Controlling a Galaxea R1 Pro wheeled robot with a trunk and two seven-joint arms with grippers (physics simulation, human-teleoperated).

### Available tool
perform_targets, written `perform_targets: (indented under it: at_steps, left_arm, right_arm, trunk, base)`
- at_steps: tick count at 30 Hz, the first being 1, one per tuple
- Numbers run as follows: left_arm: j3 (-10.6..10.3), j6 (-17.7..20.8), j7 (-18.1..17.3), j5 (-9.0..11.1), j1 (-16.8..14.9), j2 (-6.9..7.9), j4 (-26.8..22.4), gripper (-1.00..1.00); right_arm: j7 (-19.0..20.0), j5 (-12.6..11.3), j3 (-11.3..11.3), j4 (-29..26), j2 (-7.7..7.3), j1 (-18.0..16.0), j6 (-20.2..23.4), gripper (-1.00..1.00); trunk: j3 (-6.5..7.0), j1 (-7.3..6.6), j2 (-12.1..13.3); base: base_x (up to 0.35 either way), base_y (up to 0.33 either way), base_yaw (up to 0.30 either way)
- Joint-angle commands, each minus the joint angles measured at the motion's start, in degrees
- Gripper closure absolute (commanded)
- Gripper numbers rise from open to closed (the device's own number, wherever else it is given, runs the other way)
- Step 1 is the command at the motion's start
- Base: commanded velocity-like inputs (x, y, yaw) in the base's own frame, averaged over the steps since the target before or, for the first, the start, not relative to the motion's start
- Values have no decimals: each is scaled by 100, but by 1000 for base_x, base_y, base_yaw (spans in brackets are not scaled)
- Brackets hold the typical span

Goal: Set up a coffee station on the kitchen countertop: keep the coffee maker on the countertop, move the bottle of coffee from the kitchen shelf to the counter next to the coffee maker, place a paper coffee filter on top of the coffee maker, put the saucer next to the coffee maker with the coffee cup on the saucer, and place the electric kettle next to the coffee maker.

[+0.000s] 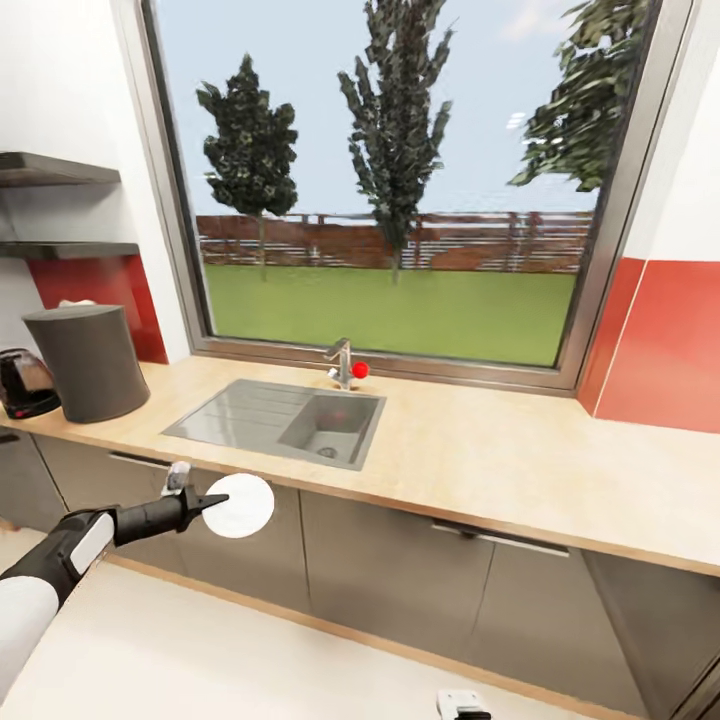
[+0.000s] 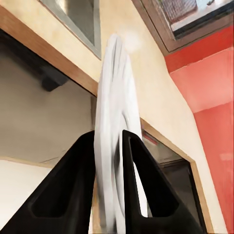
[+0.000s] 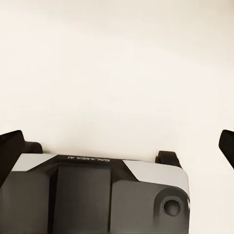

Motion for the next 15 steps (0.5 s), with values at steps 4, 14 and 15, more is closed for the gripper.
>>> perform_targets:
  at_steps: [4, 14, 15]
  left_arm:
    - [459, 398, 57, -46, -385, 73, 3, 100]
    - [666, 1490, 323, -85, -1828, 505, 9, 100]
    - [677, 1494, 407, -84, -1841, 536, 10, 100]
  right_arm:
    - [-27, -54, 46, -12, 0, 3, 33, -100]
    - [-27, -54, 42, -12, -8, 4, 35, -100]
    - [-27, -54, 41, -12, -8, 4, 34, -100]
  trunk:
    - [13, 2, -4]
    - [54, 2, -4]
    - [59, 2, -4]
  base:
    - [0, 0, 272]
    - [0, 0, 272]
    - [0, 0, 272]
